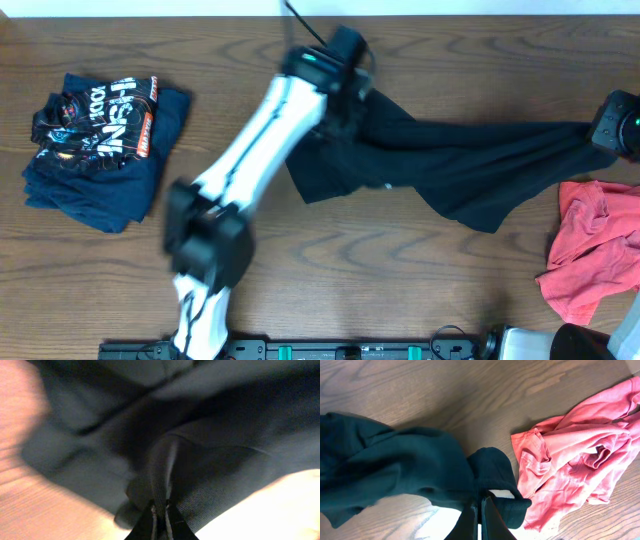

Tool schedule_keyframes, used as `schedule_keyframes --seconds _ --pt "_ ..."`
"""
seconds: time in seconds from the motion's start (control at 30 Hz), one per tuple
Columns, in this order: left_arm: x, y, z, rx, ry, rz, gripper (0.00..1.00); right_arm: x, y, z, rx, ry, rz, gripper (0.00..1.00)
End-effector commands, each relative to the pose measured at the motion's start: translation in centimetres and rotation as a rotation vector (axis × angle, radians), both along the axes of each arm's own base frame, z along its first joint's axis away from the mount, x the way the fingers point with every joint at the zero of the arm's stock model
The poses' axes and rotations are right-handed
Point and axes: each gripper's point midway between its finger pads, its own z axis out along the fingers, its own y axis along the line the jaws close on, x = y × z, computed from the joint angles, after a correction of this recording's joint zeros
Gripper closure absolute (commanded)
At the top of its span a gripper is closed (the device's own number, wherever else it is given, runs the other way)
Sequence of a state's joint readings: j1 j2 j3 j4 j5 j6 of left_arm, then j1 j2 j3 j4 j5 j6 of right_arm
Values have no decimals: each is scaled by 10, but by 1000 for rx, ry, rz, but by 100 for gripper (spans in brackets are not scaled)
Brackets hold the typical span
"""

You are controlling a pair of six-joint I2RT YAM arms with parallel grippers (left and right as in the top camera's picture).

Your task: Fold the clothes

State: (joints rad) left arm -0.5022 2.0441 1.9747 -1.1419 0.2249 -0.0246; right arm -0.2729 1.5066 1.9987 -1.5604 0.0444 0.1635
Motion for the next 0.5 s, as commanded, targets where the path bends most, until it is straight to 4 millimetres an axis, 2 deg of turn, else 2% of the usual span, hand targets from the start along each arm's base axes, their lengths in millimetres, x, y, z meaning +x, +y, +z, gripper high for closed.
schedule_keyframes --seconds 0.0,0.13,0.23,0.37,0.47 --pt "-3 29 86 -70 -182 39 94 -2 -6 -1 -13 10 -6 99" --pt "-18 59 154 -138 -335 89 94 -2 -6 1 -10 -5 -16 99" --pt "-35 82 200 -183 -450 125 94 0 -7 12 -18 -62 -17 99" --pt "-66 117 260 -241 -626 189 94 1 4 40 -5 -198 16 99" --pt "-88 135 296 -279 -744 221 94 -5 5 62 -33 -289 19 99"
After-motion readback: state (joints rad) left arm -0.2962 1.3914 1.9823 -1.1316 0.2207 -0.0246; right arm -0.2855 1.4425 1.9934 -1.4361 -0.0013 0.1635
